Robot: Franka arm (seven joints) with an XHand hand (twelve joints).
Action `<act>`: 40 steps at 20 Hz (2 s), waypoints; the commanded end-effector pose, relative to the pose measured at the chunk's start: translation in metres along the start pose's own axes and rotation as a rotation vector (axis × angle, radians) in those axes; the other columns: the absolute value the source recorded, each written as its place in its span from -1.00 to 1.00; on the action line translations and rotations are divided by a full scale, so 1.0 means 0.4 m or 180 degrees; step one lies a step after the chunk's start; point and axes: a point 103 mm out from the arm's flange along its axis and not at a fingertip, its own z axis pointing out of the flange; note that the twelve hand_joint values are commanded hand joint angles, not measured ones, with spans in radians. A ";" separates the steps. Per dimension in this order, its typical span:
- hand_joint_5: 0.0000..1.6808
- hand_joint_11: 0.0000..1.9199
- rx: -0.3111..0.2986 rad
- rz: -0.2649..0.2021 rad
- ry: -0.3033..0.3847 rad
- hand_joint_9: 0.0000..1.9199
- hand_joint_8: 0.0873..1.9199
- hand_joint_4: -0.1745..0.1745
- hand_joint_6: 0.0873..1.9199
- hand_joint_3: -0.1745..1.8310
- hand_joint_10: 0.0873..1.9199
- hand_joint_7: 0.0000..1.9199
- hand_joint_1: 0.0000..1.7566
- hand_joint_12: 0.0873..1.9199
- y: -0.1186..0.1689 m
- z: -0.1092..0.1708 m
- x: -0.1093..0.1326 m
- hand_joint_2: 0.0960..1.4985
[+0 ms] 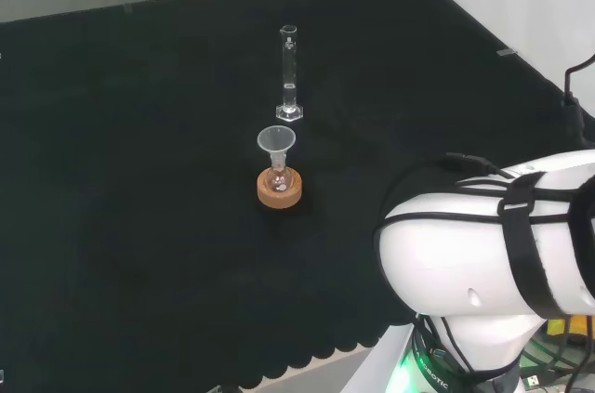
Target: Pick up the graduated cylinder.
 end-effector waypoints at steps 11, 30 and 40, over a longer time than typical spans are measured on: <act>-0.79 -0.92 0.0004 0.0076 -0.0030 -0.57 -0.72 -0.09 -1.00 -0.83 -1.00 -1.00 -0.95 0.39 0.010 0.010 -0.004 0.85; -0.76 -0.91 0.0158 0.0303 0.0230 -0.56 -0.68 -0.12 -1.00 -0.84 -1.00 -0.99 -0.87 0.39 0.233 0.241 -0.150 0.81; -0.74 -0.89 0.0129 0.0207 0.0441 -0.53 -0.62 -0.20 -1.00 -0.87 -1.00 -0.97 -0.73 0.40 0.425 0.358 -0.244 0.73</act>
